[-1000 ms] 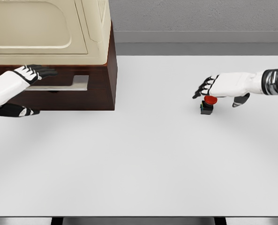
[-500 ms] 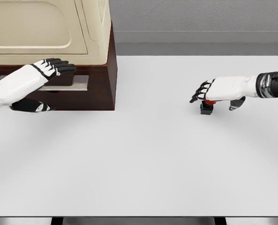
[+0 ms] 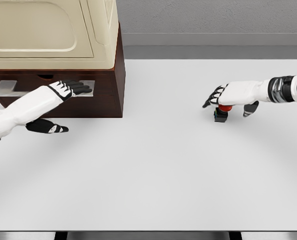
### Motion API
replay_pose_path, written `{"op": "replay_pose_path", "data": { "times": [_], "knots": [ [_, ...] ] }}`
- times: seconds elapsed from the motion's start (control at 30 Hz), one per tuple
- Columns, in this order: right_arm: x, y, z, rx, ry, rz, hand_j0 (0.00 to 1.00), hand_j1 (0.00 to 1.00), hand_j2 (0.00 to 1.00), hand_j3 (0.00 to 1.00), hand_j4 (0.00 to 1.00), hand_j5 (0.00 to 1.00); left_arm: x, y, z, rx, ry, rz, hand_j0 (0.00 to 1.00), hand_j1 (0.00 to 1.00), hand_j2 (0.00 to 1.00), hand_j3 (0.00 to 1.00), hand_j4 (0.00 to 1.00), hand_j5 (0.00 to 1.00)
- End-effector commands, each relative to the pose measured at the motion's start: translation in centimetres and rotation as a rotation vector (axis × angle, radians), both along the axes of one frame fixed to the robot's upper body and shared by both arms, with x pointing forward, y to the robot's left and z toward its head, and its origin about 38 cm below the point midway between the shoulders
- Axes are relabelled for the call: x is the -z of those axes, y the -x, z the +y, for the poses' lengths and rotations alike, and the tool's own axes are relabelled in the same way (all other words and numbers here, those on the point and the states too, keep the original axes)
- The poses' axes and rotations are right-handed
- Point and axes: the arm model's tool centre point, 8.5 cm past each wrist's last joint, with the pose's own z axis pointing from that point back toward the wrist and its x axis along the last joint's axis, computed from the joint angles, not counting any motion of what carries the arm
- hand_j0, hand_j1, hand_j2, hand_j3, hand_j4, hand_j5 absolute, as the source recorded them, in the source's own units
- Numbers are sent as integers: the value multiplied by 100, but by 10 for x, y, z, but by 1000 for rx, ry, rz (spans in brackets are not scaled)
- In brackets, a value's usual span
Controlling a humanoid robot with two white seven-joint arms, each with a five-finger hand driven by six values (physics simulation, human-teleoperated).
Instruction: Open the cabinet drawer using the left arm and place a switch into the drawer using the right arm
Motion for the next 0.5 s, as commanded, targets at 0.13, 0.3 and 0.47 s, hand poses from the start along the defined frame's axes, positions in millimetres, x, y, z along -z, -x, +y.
{"op": "replay_pose_path", "data": {
  "times": [0.13,0.3,0.47],
  "knots": [
    [-3,-2,1,3,-6,-6,100,100,100,100,100,100,3,1,1,1,-1,13,100,100,100,100,100,100],
    [-4,-2,1,1,-5,-8,100,100,100,100,100,100,6,4,5,-7,-7,25,100,100,100,100,100,100],
    [-4,-2,2,-2,-5,-7,100,100,100,100,100,100,8,6,6,-7,-3,33,100,100,100,100,100,100]
  ]
}}
